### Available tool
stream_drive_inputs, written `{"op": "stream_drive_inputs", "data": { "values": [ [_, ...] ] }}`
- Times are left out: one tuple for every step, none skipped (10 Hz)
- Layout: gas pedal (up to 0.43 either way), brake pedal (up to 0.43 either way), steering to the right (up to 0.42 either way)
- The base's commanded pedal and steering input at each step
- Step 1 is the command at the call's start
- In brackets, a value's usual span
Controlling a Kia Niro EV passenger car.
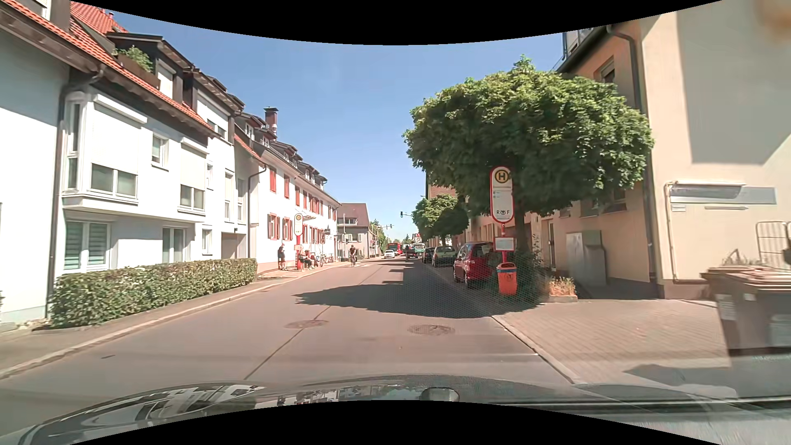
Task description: Follow the waypoints while adhering to traffic rules and regulations
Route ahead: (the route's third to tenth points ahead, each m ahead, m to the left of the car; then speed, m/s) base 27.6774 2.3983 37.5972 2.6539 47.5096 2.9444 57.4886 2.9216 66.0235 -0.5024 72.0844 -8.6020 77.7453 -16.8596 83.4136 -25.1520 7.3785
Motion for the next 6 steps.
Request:
{"op": "stream_drive_inputs", "data": {
  "values": [
    [0.087,0.0,-0.004],
    [0.087,0.0,-0.004],
    [0.087,0.0,-0.004],
    [0.087,0.0,-0.004],
    [0.087,0.0,-0.004],
    [0.087,0.0,-0.004]
  ]
}}
